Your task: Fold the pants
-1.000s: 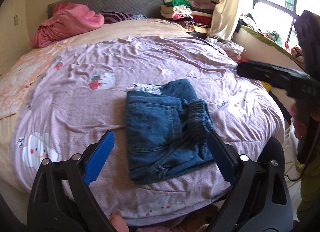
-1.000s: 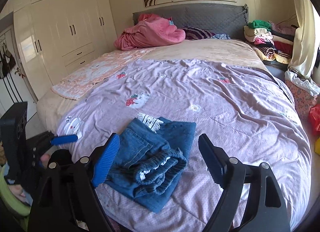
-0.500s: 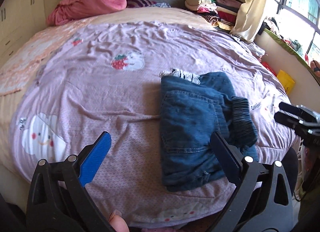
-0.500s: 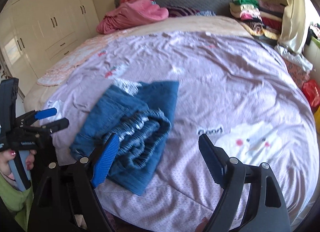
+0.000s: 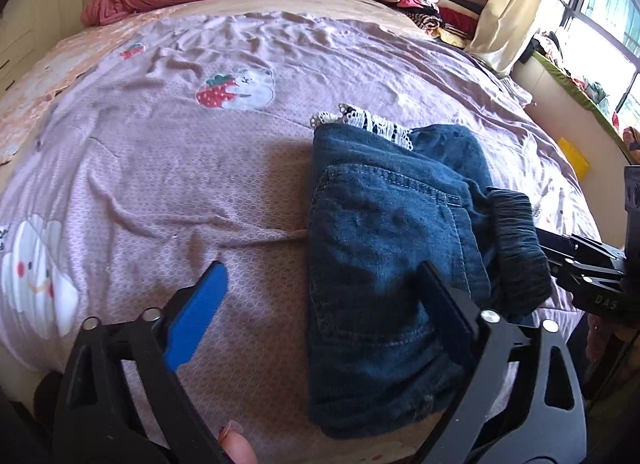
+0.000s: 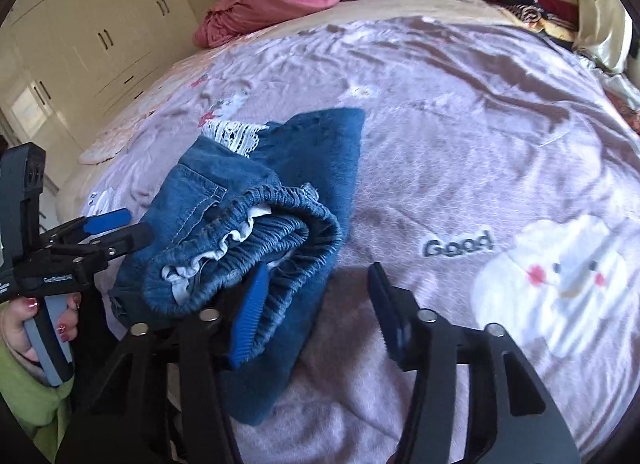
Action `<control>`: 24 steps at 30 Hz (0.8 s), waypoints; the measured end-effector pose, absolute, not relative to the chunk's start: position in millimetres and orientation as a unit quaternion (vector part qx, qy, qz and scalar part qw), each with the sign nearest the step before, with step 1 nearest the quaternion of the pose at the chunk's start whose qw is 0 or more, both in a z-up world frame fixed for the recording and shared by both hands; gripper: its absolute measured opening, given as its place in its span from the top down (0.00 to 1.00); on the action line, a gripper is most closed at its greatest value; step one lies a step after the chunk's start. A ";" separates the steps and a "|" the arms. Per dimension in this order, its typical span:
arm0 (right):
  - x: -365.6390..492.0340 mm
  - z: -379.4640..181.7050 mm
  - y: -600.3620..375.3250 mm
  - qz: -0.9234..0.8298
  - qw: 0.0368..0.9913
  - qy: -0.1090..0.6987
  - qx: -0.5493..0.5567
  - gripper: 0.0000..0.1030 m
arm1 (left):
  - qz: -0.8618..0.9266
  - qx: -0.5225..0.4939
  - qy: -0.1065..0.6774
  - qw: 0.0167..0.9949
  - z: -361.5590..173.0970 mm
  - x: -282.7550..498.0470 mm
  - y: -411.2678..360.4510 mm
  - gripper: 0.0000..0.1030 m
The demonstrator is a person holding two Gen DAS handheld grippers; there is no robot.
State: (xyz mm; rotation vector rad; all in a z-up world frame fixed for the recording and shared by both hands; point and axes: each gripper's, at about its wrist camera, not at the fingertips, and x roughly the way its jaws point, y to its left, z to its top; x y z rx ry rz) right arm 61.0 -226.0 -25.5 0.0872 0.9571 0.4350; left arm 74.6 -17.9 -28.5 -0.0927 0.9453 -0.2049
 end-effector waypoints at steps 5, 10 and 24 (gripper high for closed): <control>73.5 -38.9 -223.1 0.227 0.851 0.469 0.061 0.58 | -0.112 -0.052 0.469 0.874 -38.0 82.3 -23.3 0.36; 82.5 -45.4 -226.6 0.244 0.845 0.469 0.083 0.58 | -0.115 -0.061 0.473 0.872 -42.2 88.7 -26.6 0.37; 80.0 -42.3 -217.3 0.266 0.850 0.446 0.085 0.77 | -0.113 -0.047 0.473 0.872 -39.6 91.7 -42.3 0.71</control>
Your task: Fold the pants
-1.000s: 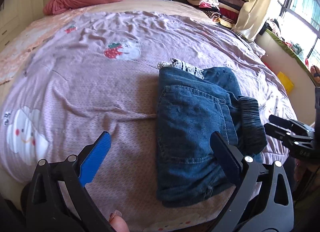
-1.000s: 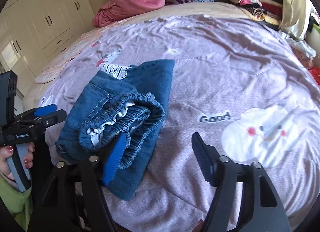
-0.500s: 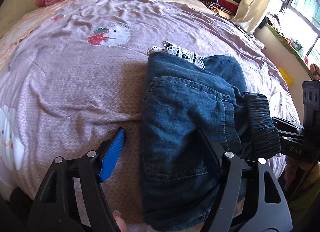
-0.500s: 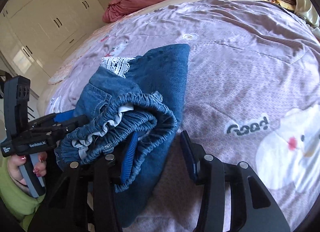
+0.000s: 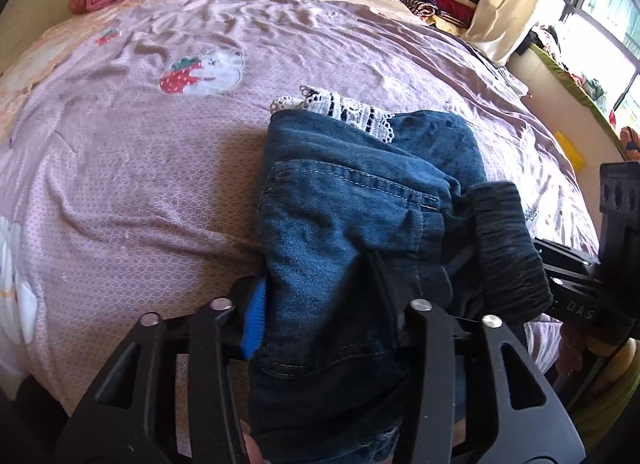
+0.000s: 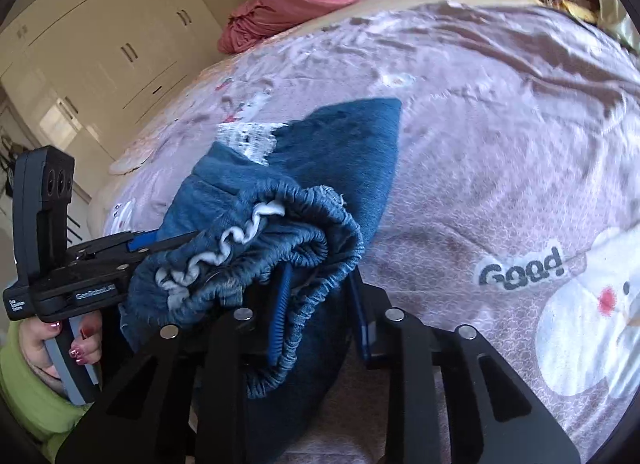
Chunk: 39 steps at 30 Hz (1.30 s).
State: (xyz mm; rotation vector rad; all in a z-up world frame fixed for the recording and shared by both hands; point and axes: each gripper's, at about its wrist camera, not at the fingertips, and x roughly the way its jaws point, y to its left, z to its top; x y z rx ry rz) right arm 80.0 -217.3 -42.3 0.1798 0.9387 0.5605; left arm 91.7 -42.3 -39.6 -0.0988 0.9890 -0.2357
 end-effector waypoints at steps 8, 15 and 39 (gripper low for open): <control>69.5 -18.3 -200.7 0.284 0.860 0.418 0.070 0.86 | -0.115 -0.043 0.458 0.880 -24.3 85.0 -39.0 0.84; 73.6 -30.0 -205.0 0.237 0.862 0.445 0.053 0.76 | -0.122 -0.040 0.460 0.878 -30.6 88.0 -39.4 0.79; 79.5 23.6 -188.2 0.291 0.870 0.392 0.065 0.88 | -0.135 -0.050 0.415 0.899 12.2 87.5 -39.0 0.89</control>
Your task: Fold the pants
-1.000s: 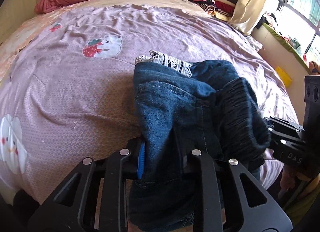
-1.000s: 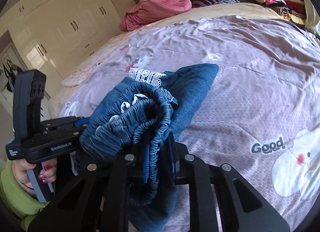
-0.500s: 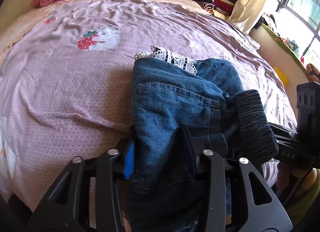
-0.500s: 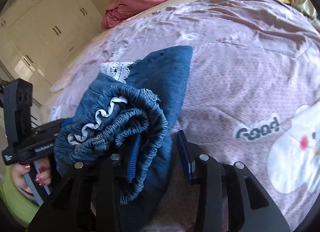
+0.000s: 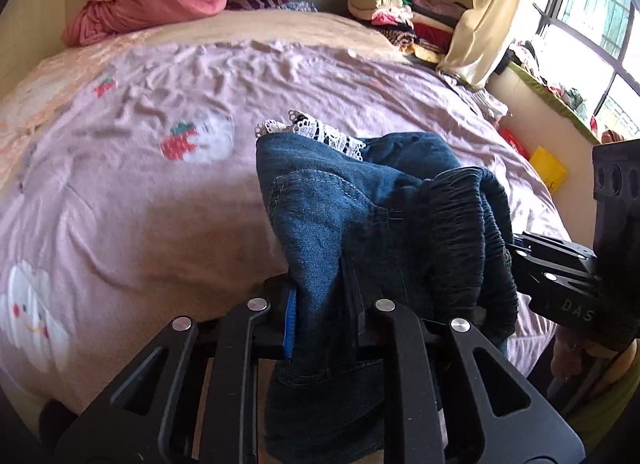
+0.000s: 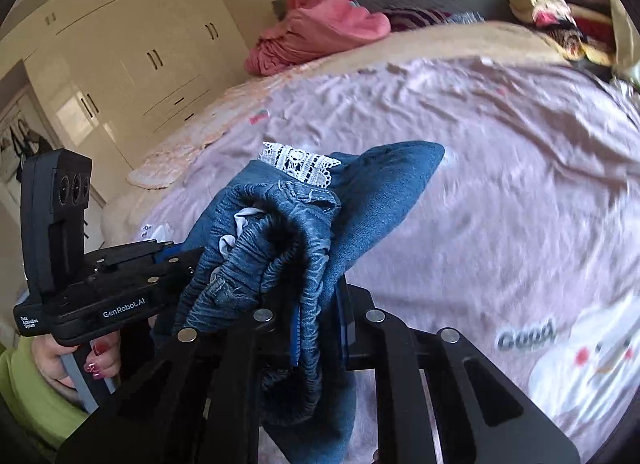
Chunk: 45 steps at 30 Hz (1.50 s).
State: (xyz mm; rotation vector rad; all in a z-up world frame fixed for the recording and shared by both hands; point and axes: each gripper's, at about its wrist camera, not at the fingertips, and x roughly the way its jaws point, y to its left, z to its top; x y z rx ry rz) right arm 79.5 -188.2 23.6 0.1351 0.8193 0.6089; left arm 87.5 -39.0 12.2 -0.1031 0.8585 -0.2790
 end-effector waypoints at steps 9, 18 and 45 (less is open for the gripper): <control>125.5 44.6 -162.7 0.290 0.879 0.378 0.034 0.88 | -0.113 -0.051 0.396 0.910 32.9 126.1 -20.4 0.89; 171.7 49.3 -144.4 0.292 0.878 0.378 0.023 0.88 | -0.099 -0.051 0.388 0.915 37.5 167.5 -7.0 0.89; 254.0 -30.5 -155.4 0.228 0.853 0.467 0.046 0.82 | -0.068 -0.074 0.438 0.893 -32.1 229.3 10.3 0.82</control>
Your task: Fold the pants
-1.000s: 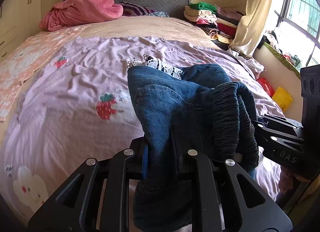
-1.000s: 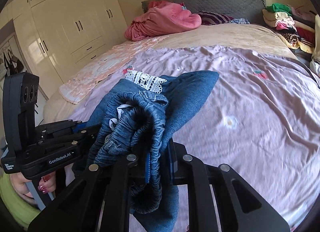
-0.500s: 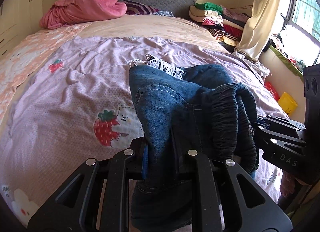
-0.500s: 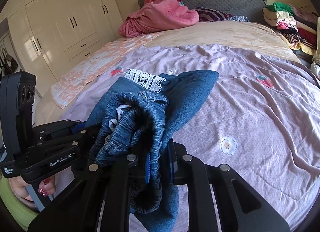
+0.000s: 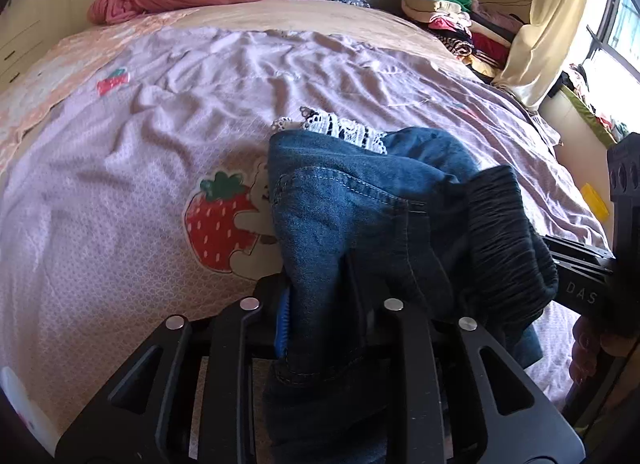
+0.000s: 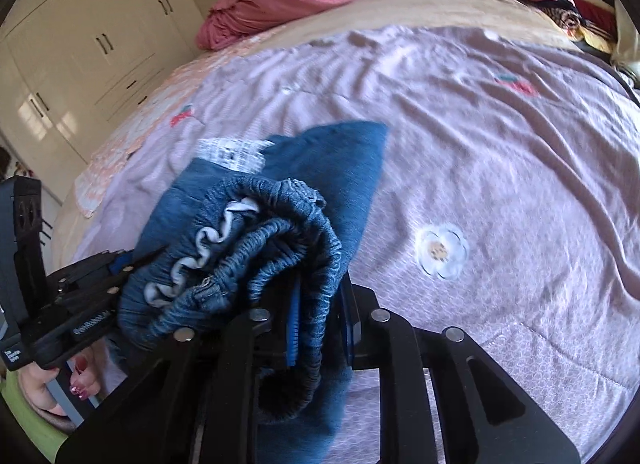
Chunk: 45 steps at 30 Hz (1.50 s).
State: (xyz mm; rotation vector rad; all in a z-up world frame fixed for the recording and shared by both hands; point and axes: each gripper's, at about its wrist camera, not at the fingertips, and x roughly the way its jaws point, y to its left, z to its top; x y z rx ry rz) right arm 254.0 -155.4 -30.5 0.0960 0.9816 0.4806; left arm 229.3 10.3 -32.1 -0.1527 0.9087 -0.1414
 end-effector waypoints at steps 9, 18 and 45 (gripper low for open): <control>253.2 -44.4 -162.6 0.201 0.854 0.478 0.040 0.64 | -0.054 -0.085 0.438 0.893 -39.1 227.2 17.4 0.65; 238.6 -36.8 -180.5 0.177 0.860 0.474 0.061 0.43 | -0.042 -0.089 0.440 0.893 -35.6 214.2 25.3 0.49; 152.5 12.6 -191.4 0.158 0.903 0.398 0.037 0.11 | -0.029 -0.074 0.414 0.907 -2.1 150.5 28.8 0.10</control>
